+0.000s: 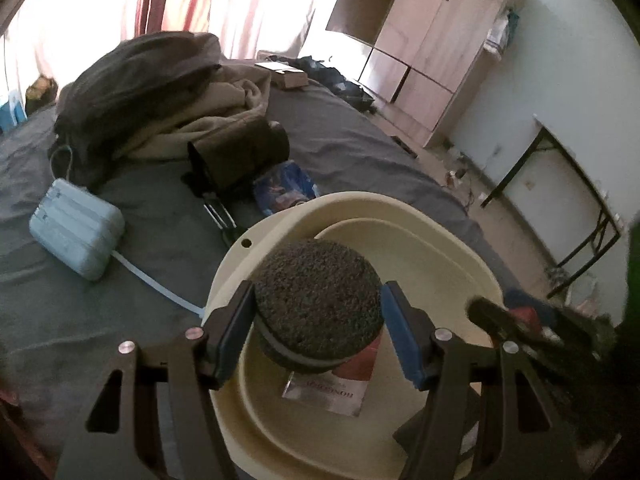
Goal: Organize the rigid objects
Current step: 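Release the sponge from the left tool while the right tool releases the red box into the tray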
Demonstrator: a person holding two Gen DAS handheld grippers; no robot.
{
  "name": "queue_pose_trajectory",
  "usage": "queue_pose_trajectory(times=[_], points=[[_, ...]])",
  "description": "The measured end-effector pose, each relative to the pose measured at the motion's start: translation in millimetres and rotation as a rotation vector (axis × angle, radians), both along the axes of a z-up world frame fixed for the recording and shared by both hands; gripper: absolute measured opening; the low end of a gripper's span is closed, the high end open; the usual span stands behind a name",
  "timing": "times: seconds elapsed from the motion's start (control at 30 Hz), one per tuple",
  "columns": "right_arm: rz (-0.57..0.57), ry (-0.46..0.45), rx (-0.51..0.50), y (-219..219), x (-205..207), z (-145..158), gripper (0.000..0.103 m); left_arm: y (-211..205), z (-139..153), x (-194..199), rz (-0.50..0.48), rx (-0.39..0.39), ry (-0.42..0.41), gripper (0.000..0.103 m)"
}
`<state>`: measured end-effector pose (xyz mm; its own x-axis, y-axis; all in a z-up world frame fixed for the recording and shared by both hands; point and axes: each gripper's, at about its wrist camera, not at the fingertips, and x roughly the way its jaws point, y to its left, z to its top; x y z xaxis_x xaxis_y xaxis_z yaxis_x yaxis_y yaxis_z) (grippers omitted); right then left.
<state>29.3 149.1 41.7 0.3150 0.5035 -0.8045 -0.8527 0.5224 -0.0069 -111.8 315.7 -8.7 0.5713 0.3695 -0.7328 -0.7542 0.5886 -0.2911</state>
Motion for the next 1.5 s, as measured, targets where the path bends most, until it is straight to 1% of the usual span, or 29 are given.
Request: queue_pose_trajectory(times=[0.13,0.2,0.27,0.37,0.47,0.5,0.53,0.57,0.6,0.63,0.67,0.73,0.77,0.8,0.83,0.9,1.0,1.03,1.1,1.13,1.17,1.2,1.27,1.3,1.33,1.37,1.4,1.43,1.5], points=[[0.041,-0.019,-0.058,29.0,18.0,-15.2,0.057,0.2,-1.4,0.1,-0.003,-0.008,-0.001,0.065],[0.056,-0.022,-0.064,32.8,21.3,-20.4,0.057,-1.7,-0.8,1.9,-0.025,-0.014,0.000,0.065],[0.066,-0.034,-0.045,34.6,20.4,-21.2,0.057,-3.9,-0.7,4.1,-0.058,-0.037,-0.016,0.065],[0.070,-0.017,-0.044,36.8,19.8,-30.5,0.059,-8.0,-1.1,11.4,-0.079,-0.032,-0.006,0.065],[0.076,-0.023,-0.092,33.7,15.8,-40.3,0.059,-9.9,-4.1,16.8,-0.088,-0.044,0.008,0.065],[0.078,-0.025,-0.099,31.8,13.0,-39.4,0.060,-8.7,-4.7,16.5,-0.081,-0.053,0.009,0.066],[0.080,-0.024,-0.099,32.0,12.8,-41.5,0.062,-6.4,-5.1,14.9,-0.069,-0.066,0.006,0.067],[0.077,-0.024,-0.097,31.2,12.8,-40.7,0.065,-5.6,-4.5,12.5,-0.060,-0.071,-0.003,0.073],[0.070,-0.026,-0.087,28.9,13.3,-39.3,0.075,-4.6,-2.1,8.2,-0.050,-0.075,-0.029,0.080],[0.057,-0.027,-0.065,24.1,14.1,-36.0,0.082,-3.6,1.2,4.3,-0.042,-0.076,-0.056,0.083],[0.042,-0.027,-0.037,18.1,14.1,-31.3,0.085,-3.5,5.7,0.1,-0.033,-0.073,-0.088,0.087],[0.006,-0.029,0.022,-1.7,12.2,-15.4,0.097,-8.9,19.6,-6.2,-0.056,-0.057,-0.174,0.092],[-0.018,-0.035,0.058,-17.5,9.7,-3.1,0.099,-17.6,29.2,-6.5,-0.102,-0.048,-0.224,0.099],[-0.036,-0.044,0.081,-30.3,7.0,5.8,0.101,-26.0,36.3,-4.1,-0.149,-0.043,-0.261,0.103],[-0.067,-0.060,0.114,-51.2,3.1,19.6,0.103,-31.6,40.5,-1.5,-0.183,-0.040,-0.281,0.103],[-0.129,-0.112,0.177,-102.0,-8.7,48.4,0.103,-55.2,52.5,14.2,-0.313,-0.039,-0.321,0.103],[-0.254,-0.176,0.236,-182.3,-24.9,78.0,0.103,-96.3,62.7,44.7,-0.477,-0.023,-0.311,0.103],[-0.333,-0.212,0.254,-222.2,-32.2,87.0,0.103,-114.4,65.7,56.9,-0.531,-0.010,-0.303,0.103],[-0.433,-0.251,0.267,-274.7,-43.5,91.8,0.103,-145.6,68.3,79.2,-0.616,-0.011,-0.284,0.103],[-0.518,-0.275,0.274,-313.8,-50.8,91.4,0.103,-155.4,68.7,86.1,-0.642,-0.012,-0.276,0.103],[-0.569,-0.287,0.275,-335.8,-55.2,89.5,0.103,-172.6,68.3,97.6,-0.680,-0.004,-0.257,0.103],[-0.637,-0.298,0.279,-367.2,-61.0,84.1,0.103,-190.5,67.1,108.7,-0.701,0.027,-0.223,0.103],[-0.725,-0.270,0.292,-410.6,-65.8,68.9,0.103,-217.7,62.5,125.6,-0.704,0.119,-0.150,0.103],[-0.746,-0.258,0.299,-420.2,-67.2,62.0,0.103,-228.7,58.4,133.8,-0.709,0.150,-0.113,0.103],[-0.771,-0.261,0.318,-435.1,-68.3,54.5,0.103,-238.5,53.1,139.8,-0.725,0.163,-0.080,0.103],[-0.790,-0.274,0.318,-444.7,-66.2,48.0,0.103,-247.4,48.2,145.2,-0.746,0.166,-0.053,0.103],[-0.796,-0.267,0.300,-449.2,-61.5,42.8,0.103,-250.8,43.3,151.7,-0.758,0.170,-0.034,0.103],[-0.808,-0.244,0.293,-451.6,-56.8,36.8,0.103,-255.2,39.7,155.0,-0.760,0.171,-0.023,0.103],[-0.854,-0.194,0.315,-455.1,-46.9,27.8,0.103,-262.8,33.5,160.4,-0.777,0.140,-0.021,0.103]])
